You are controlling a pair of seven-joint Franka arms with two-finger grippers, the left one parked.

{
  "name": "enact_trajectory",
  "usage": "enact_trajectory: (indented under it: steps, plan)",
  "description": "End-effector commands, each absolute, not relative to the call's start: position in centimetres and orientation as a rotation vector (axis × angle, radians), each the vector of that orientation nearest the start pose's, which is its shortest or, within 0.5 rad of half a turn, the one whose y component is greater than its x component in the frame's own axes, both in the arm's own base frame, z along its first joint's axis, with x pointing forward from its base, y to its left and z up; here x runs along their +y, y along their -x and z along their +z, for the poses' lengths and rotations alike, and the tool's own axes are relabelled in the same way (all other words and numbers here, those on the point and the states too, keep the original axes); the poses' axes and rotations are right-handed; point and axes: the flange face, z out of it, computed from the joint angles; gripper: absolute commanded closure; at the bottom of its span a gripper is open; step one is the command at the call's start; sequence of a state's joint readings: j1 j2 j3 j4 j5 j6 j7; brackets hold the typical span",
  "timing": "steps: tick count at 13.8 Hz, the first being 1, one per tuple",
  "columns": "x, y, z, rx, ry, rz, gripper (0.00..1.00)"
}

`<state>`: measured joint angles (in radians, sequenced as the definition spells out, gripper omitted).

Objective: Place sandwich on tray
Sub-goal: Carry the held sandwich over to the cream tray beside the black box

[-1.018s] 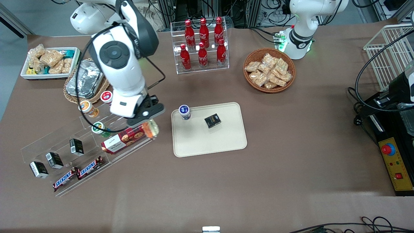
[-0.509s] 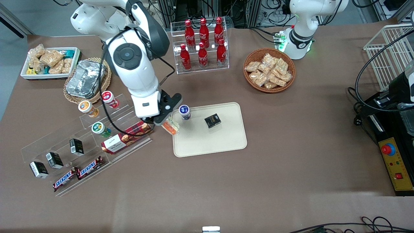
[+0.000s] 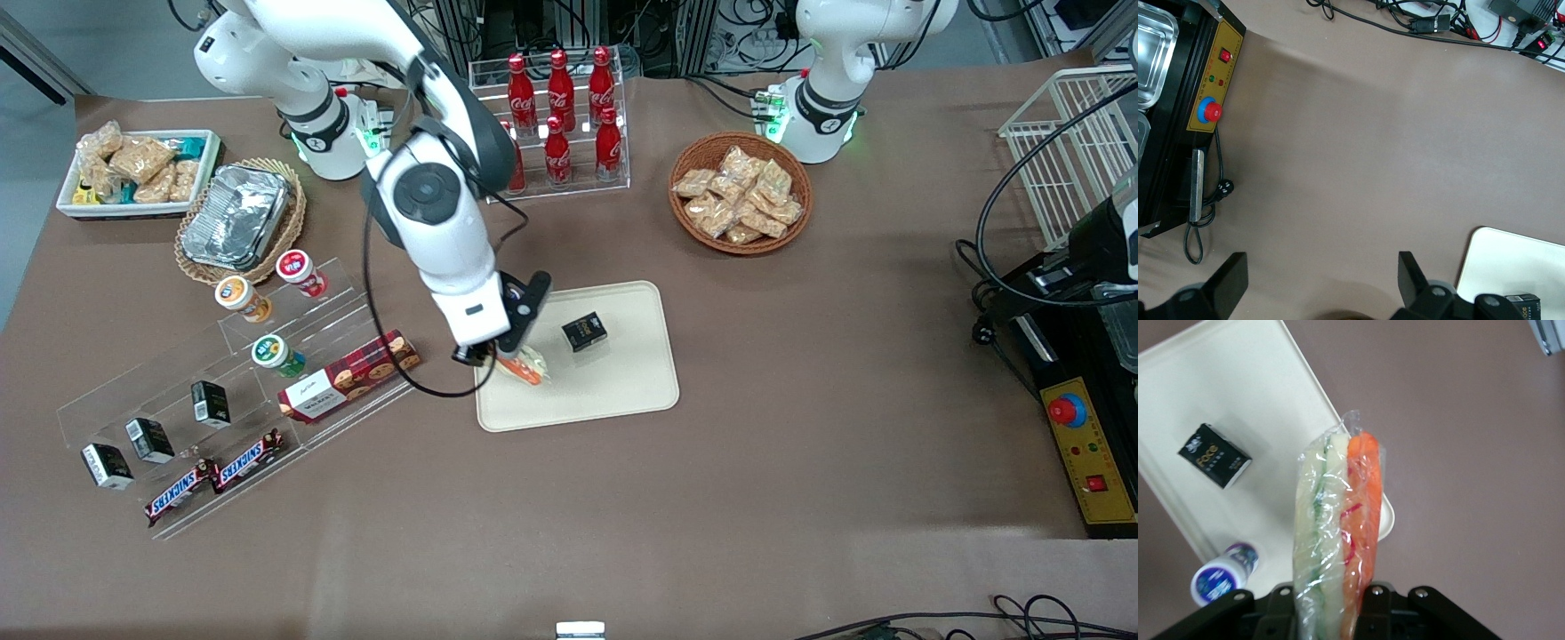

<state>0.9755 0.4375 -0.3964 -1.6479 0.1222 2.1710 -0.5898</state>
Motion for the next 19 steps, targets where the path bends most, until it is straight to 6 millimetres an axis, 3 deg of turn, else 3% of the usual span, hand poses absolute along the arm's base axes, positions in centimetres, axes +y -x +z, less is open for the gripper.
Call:
enact_trajectory:
  steps: [1, 8, 12, 17, 19]
  plan:
    - [42.4, -55.1, 37.2, -1.819, 2.618, -0.215, 1.0]
    - [46.4, -55.3, 29.9, -2.1, 2.432, -0.456, 1.0]
    - [49.3, -52.9, 27.8, -2.257, 2.316, -0.48, 1.0]
    - [49.3, -52.3, 24.4, -2.283, 2.32, -0.408, 1.0]
    - [49.5, -52.2, 24.1, -2.303, 2.305, -0.428, 1.0]
